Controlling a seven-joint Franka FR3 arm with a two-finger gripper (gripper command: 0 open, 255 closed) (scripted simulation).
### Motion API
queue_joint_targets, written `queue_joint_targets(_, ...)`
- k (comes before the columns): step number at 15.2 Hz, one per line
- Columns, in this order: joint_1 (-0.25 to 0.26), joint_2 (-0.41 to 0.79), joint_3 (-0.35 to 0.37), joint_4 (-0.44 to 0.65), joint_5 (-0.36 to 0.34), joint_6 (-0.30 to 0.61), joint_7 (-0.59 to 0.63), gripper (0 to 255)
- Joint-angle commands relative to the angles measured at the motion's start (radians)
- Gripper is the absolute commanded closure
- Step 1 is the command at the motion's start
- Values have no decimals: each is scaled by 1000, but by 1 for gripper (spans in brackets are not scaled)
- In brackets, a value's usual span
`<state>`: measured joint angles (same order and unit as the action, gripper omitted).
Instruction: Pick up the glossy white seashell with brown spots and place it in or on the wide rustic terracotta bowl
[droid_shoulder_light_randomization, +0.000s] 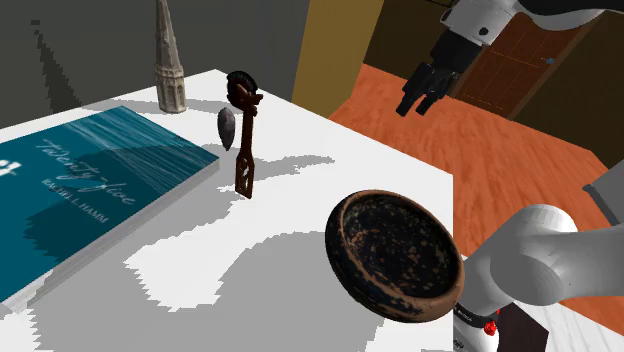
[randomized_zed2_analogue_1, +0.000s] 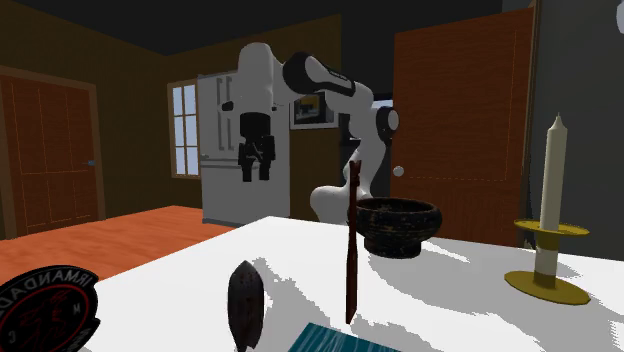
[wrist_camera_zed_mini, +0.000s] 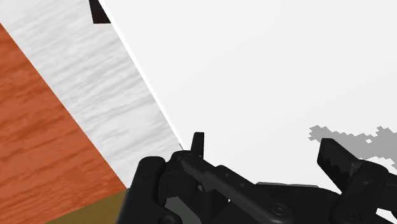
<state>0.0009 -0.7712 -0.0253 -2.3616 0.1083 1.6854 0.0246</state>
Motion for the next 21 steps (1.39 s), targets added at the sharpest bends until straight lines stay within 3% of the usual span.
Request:
queue_joint_targets(1,0,0,0,0,0,0,0,0)
queue_joint_targets(11,84,311,156,211,27,81,71,0)
queue_joint_targets(21,152,650,300,513,-41,88,166,0)
